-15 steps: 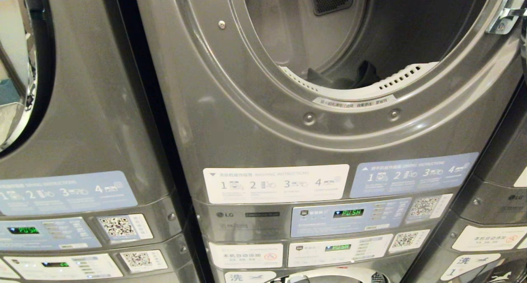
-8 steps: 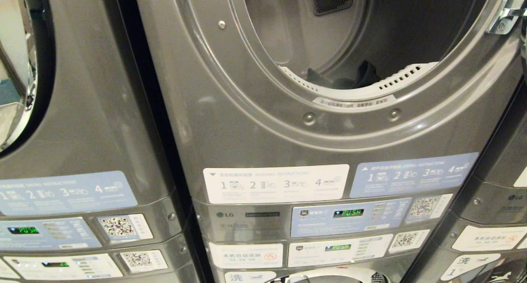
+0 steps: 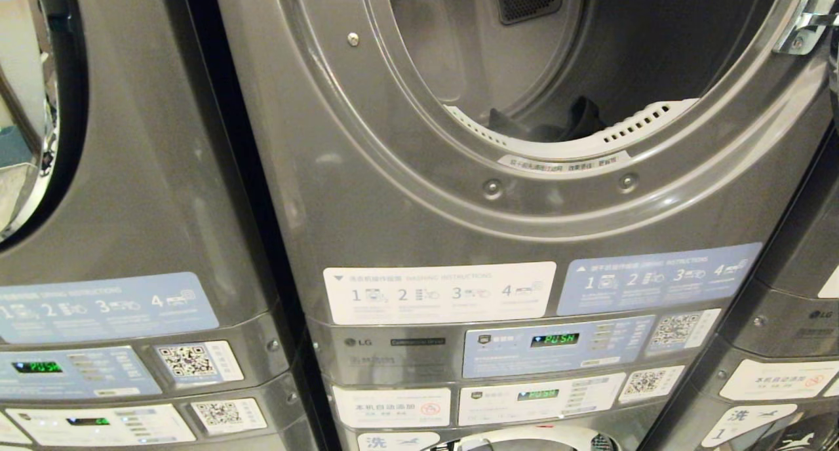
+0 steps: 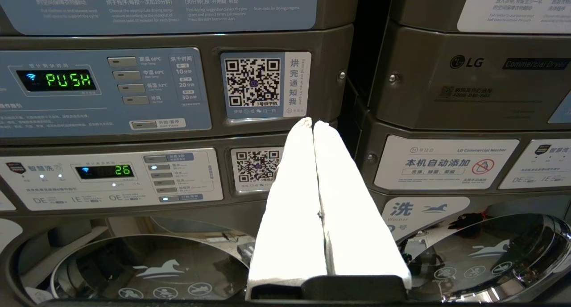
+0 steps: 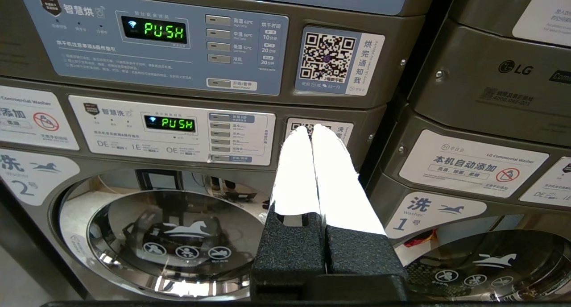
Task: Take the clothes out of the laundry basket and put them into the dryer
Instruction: Close the dryer
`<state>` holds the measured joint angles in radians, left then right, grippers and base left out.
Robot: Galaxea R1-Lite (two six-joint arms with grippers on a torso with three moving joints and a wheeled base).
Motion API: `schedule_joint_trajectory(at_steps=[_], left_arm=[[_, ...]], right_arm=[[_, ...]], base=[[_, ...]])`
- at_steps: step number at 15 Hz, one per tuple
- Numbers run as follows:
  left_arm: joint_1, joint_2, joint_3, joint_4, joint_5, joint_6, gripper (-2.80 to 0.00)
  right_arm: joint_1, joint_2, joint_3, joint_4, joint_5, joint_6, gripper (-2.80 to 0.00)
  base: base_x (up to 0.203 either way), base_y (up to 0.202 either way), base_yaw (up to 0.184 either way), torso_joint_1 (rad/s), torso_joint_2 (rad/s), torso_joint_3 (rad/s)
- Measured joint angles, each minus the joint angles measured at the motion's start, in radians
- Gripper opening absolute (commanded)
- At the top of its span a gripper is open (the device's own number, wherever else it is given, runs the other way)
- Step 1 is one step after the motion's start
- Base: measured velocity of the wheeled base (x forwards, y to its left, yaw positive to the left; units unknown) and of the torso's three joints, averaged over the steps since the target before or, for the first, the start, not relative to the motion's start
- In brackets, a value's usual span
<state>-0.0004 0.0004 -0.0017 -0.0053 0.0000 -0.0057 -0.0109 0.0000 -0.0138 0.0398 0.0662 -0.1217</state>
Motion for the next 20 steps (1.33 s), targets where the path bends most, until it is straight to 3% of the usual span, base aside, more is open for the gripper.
schedule_joint_trajectory(at_steps=[4, 20], left_arm=[[0.000, 0.000, 0.000, 0.000, 0.000, 0.000, -2.80], [0.000, 0.000, 0.000, 0.000, 0.000, 0.000, -2.80]], right_arm=[[0.000, 0.000, 0.000, 0.000, 0.001, 0.000, -2.80], [0.000, 0.000, 0.000, 0.000, 0.000, 0.000, -2.80]], base=[[0.001, -0.053, 0.001, 0.002, 0.00, 0.001], [0.000, -0.195, 0.002, 0.002, 0.00, 0.003]])
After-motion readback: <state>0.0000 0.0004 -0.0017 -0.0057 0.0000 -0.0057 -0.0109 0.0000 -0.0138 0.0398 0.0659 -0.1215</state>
